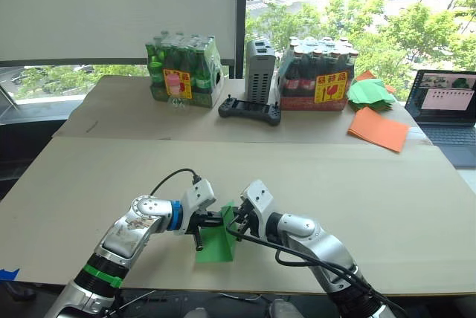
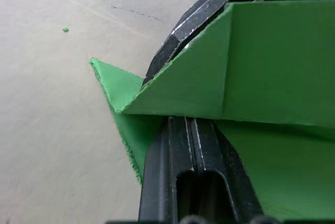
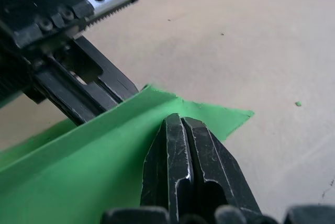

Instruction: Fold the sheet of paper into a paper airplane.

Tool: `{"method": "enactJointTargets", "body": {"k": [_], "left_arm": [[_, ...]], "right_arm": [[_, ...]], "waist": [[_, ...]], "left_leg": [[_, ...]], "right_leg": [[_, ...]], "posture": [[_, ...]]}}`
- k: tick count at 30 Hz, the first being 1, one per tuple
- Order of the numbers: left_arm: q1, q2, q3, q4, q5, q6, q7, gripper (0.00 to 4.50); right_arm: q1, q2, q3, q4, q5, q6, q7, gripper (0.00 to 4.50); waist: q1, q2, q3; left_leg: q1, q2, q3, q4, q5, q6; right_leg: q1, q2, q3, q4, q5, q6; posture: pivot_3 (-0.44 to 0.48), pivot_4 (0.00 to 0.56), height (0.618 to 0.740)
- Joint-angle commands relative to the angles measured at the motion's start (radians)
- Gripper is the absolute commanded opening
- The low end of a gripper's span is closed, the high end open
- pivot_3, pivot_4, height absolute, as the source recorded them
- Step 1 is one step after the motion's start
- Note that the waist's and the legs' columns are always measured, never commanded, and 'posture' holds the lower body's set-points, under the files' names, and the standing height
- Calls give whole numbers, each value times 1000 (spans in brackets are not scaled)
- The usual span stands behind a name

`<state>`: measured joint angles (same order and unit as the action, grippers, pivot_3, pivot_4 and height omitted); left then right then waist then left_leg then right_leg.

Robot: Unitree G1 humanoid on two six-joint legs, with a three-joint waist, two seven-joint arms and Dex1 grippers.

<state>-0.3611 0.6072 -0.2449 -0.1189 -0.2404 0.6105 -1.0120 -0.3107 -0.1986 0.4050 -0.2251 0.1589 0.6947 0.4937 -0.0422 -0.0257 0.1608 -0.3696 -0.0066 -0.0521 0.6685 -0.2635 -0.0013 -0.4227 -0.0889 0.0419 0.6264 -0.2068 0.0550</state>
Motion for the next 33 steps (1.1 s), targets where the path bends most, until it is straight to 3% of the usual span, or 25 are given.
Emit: {"method": "enactJointTargets", "body": {"k": [1, 20, 33], "left_arm": [[1, 26, 54, -53, -28, 17, 11, 31], [56, 108, 97, -87, -60, 22, -1, 31], [47, 117, 128, -71, -66, 28, -1, 31]], "right_arm": [[-11, 17, 23, 6, -7, -21, 10, 0], [13, -33, 16, -100, -8, 14, 40, 0], [-22, -1, 53, -79, -22, 26, 32, 0]], "waist": [[-3, 0, 0], [-3, 0, 0], [-2, 0, 0]], "left_leg": [[0, 0, 0, 0, 0, 0], [0, 1, 0, 0, 0, 0], [0, 2, 0, 0, 0, 0]], "right_leg": [[0, 0, 0, 0, 0, 0], [-1, 1, 0, 0, 0, -1], [-1, 2, 0, 0, 0, -1]], "posture": [[0, 150, 740], [0, 150, 740], [0, 150, 740]]}}
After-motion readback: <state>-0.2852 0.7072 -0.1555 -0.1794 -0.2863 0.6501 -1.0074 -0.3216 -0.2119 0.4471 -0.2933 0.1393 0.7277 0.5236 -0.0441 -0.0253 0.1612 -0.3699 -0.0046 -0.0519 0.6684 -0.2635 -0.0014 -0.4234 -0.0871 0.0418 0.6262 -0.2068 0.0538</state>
